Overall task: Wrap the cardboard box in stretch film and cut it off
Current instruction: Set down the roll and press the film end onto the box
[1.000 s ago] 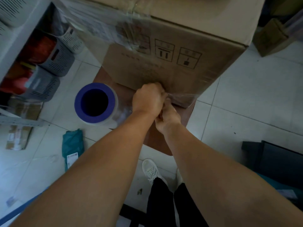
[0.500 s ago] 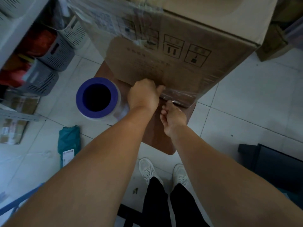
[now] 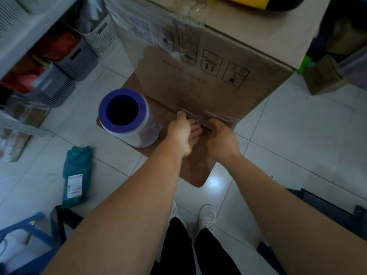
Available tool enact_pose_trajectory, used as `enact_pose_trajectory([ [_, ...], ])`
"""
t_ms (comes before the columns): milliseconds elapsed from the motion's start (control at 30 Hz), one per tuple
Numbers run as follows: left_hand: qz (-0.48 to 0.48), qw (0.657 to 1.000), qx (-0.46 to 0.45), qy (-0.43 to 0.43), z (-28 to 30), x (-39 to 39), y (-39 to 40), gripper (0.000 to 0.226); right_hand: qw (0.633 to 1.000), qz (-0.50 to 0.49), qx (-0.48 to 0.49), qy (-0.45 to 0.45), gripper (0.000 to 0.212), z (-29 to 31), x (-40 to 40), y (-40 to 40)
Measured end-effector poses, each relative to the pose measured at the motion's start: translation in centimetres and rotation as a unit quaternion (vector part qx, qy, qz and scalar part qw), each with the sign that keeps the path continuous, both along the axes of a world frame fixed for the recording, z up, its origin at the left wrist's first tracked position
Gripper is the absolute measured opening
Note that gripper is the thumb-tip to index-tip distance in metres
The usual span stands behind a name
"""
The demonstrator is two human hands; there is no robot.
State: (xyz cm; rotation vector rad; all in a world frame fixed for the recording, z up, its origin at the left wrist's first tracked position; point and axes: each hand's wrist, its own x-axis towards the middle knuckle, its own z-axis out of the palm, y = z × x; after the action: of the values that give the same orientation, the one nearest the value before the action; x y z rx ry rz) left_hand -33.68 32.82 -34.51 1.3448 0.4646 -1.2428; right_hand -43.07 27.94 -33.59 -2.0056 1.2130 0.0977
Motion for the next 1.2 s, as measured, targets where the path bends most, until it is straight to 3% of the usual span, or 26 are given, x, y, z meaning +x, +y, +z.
enact_pose_trajectory([
  [200,0.095,0.979,-0.137,0.121,0.4,0.2,-0.8,0.074,0.993,0.09,-0.043,0.068,0.042,0.5,0.6,-1.0],
  [400,0.173,0.961,-0.15,0.155,0.7,1.6,-2.2,0.079,0.985,0.111,-0.118,0.061,0.039,0.2,1.4,-1.5],
  [533,0.148,0.967,-0.15,0.144,0.5,1.5,-1.9,0.079,0.989,0.078,-0.123,-0.031,0.037,0.9,1.5,-1.1],
  [733,0.199,0.955,-0.185,0.116,0.6,1.6,-0.7,0.07,0.965,0.039,-0.154,-0.209,0.032,2.1,-0.7,-0.4],
  [800,0.173,0.968,-0.149,0.102,0.6,1.7,-0.4,0.072,0.969,0.02,-0.156,-0.191,0.029,2.1,-1.8,-0.1],
  [967,0.086,0.989,-0.085,0.08,0.7,0.6,-0.9,0.081,0.991,0.072,-0.11,-0.033,0.035,1.3,-3.1,-0.1],
  [1200,0.183,0.973,-0.114,0.086,1.8,0.6,-2.6,0.071,0.989,0.056,-0.124,-0.051,0.04,2.0,-2.3,-1.4],
])
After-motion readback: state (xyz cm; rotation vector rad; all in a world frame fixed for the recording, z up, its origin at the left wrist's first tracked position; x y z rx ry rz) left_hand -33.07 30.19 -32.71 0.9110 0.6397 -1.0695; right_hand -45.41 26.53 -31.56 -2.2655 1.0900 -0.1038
